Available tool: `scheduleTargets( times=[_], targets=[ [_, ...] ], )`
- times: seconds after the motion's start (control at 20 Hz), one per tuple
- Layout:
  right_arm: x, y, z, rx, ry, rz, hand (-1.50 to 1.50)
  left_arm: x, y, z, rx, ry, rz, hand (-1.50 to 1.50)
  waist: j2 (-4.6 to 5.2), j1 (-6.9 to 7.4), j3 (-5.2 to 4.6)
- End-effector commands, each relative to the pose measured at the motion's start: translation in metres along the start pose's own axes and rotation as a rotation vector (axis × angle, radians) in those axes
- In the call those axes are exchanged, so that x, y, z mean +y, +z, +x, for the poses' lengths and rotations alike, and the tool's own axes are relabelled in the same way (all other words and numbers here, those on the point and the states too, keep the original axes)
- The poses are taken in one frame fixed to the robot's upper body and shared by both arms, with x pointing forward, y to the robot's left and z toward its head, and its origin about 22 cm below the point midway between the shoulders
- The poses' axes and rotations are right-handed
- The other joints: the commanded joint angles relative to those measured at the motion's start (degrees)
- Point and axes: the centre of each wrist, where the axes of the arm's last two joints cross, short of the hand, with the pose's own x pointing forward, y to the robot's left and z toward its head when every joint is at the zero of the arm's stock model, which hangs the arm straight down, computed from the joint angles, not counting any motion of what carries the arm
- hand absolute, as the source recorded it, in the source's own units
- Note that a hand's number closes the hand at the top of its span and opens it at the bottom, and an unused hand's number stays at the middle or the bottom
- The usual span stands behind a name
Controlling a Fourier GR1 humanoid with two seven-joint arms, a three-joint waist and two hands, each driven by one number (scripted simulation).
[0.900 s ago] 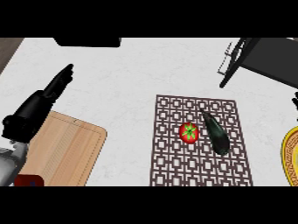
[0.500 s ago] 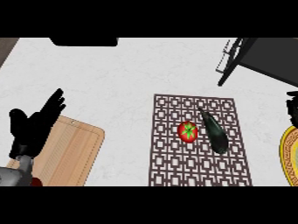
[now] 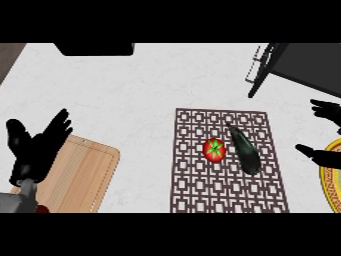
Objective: Pick the tomato from the placemat and place it in the tiered shelf
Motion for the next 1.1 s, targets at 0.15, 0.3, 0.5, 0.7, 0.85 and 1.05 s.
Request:
scheduleTargets(
  times=[0.15,0.3,0.5,0.7,0.85,1.05],
  targets=[
    [0.002,0.012,0.051,-0.022,0.049,0.277,-1.5,0.004,0.004,-0.023,0.089,0.056,0.037,0.0,0.15,-0.79,-0.97],
    [0.017,0.003,0.076,0.009,0.084,0.341,-1.5,-0.002,0.0,-0.019,0.087,0.057,0.003,0.0,0.33,-0.18,-0.97],
    [0.028,0.016,0.118,0.063,0.208,0.357,-1.5,-0.01,0.005,-0.033,0.066,0.059,0.018,0.0,0.17,-0.48,-1.05],
    [0.062,0.005,0.153,0.136,0.248,0.283,-1.5,-0.021,0.003,-0.031,0.071,0.038,0.01,0.0,0.43,0.66,-1.07],
    [0.084,-0.003,0.165,0.184,0.263,0.251,-1.5,-0.011,-0.001,-0.038,0.097,0.041,0.015,0.0,0.52,0.79,-1.03],
    [0.119,-0.002,0.17,0.236,0.398,0.249,-1.5,-0.033,0.002,-0.029,0.068,0.056,-0.02,0.0,0.45,0.89,-0.98]
  ],
)
